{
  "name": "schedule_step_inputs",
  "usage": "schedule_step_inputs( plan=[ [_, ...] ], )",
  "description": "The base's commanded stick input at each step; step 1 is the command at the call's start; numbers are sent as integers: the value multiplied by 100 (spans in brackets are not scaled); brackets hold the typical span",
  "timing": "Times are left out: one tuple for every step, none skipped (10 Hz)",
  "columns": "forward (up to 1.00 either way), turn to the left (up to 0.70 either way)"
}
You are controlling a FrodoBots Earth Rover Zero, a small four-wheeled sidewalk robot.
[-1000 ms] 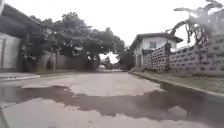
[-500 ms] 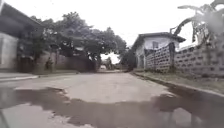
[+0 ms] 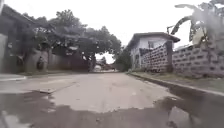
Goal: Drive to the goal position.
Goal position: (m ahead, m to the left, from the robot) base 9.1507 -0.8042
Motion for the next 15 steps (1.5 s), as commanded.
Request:
schedule_step_inputs(
  plan=[
    [70,-34],
    [70,-34],
    [70,-34],
    [70,-34],
    [70,-34],
    [70,-34],
    [70,-14],
    [70,0],
    [70,0],
    [70,0],
    [70,0],
    [70,0],
    [70,0],
    [70,0],
    [70,0]
  ],
)
